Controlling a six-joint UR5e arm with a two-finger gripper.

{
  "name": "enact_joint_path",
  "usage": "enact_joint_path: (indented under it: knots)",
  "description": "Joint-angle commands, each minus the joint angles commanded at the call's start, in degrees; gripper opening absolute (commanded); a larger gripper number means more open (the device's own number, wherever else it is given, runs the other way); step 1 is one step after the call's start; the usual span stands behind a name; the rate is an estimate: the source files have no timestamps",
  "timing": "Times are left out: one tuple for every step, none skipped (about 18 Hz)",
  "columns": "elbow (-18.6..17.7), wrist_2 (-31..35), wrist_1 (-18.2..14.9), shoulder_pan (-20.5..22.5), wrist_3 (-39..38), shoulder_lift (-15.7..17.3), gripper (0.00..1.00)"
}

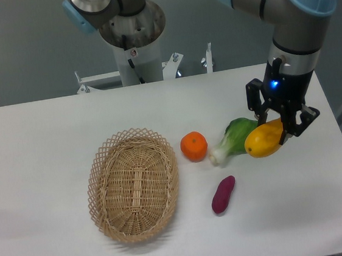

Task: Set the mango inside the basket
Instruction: 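Grip the yellow mango and lift it away from the bok choy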

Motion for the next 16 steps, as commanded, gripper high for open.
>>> enact_joint_path:
  knots:
    - [-0.2, 0.0, 0.0, -0.1, -0.1, 0.0, 0.46]
    - [-0.4, 0.0, 0.0, -0.3, -0.5, 0.0, 0.46]
    - [-0.6, 0.0, 0.0, -0.4, -0.9, 0.0, 0.46]
    - [-0.7, -0.1, 0.0, -0.4, -0.9, 0.1, 0.46]
    - [-0.8, 0.0, 0.0, -0.5, -1.0, 0.2, 0.46]
    - [-1.1, 0.1, 0.0, -0.7, -1.1, 0.3, 0.46]
    - [-2.0, 0.1, 0.0, -0.8, -1.8, 1.0, 0.46]
    - [-3.4, -0.1, 0.1, -0.9, -3.3, 1.8, 0.46]
    - [-4.6, -0.1, 0.5, -1.0, -4.9, 2.2, 0.46]
    - [-5.4, -0.1, 1.3, -1.6, -6.4, 2.5, 0.46]
    - [-6.2, -0.1, 2.3, -2.6, -8.0, 2.9, 0.46]
    - [-7.0, -0.1, 3.4, -3.6, -10.2, 3.2, 0.46]
    - [-7.9, -0.2, 4.6, -4.6, -13.1, 3.3, 0.46]
    - [-8.8, -0.3, 5.8, -5.9, -16.0, 3.3, 0.46]
    - [-10.1, -0.3, 7.7, -7.5, -18.9, 3.3, 0.46]
    - [-11.3, -0.2, 10.3, -9.3, -21.7, 3.3, 0.46]
